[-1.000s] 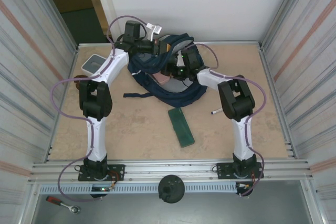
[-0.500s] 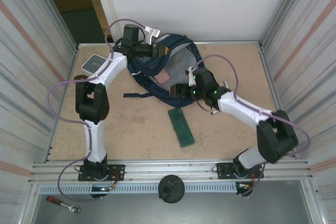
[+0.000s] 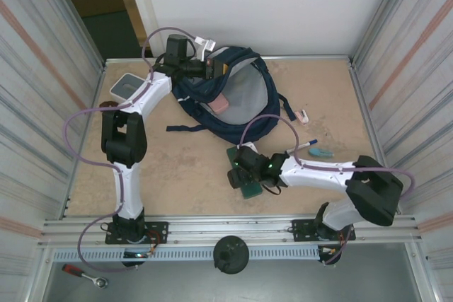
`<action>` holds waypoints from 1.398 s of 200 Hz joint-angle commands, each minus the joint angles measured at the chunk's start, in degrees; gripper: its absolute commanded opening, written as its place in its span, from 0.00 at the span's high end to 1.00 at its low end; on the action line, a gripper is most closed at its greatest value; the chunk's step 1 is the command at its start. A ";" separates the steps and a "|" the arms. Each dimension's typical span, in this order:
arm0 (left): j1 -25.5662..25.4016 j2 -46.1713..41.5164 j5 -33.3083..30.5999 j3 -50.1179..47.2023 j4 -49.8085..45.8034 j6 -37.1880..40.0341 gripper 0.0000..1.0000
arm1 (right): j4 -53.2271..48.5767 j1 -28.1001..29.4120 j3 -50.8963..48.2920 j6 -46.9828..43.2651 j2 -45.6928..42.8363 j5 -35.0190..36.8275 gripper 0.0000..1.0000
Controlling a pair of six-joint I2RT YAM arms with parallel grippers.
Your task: Pack books, pencil case, and school supplies into a backpack
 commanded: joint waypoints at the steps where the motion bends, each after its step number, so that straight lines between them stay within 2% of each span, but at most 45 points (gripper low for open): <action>1: 0.52 -4.22 0.66 0.57 1.65 1.24 1.00 | -1.17 0.76 -1.90 3.80 2.52 2.36 0.00; 17: 0.42 -4.76 0.42 0.01 1.09 1.87 1.00 | 0.61 1.33 -3.08 4.38 3.48 1.18 0.05; 72: -0.15 -5.73 -0.96 -2.13 0.40 3.86 1.00 | 3.30 2.22 -3.09 -0.18 0.81 0.88 0.41; 118: -0.12 -5.99 -0.59 -4.27 2.09 3.77 1.00 | -1.85 1.46 -1.50 -12.45 -10.84 -10.26 0.51; 140: 0.23 -6.26 0.68 -3.85 2.22 3.74 1.00 | -3.89 -3.94 0.32 -15.84 -16.86 -16.66 0.54; 160: 0.68 -6.65 2.18 -3.55 2.51 3.28 1.00 | -3.56 -13.79 3.45 -18.20 -18.46 -20.77 0.56; 181: 0.78 -6.70 2.48 -2.80 1.33 3.47 1.00 | -4.05 -25.27 10.25 -18.97 -12.78 -27.85 0.58; 204: 0.86 -6.49 2.62 -1.24 0.98 2.79 1.00 | -5.36 -31.13 19.23 -23.09 -1.86 -27.43 0.59; 243: 0.99 -4.89 3.70 3.54 -2.12 3.94 1.00 | -3.32 -34.13 31.95 -27.08 16.11 -27.81 0.61; 279: 1.40 -4.52 3.93 4.91 -3.97 4.33 1.00 | -3.11 -34.24 41.80 -27.52 27.54 -22.54 0.61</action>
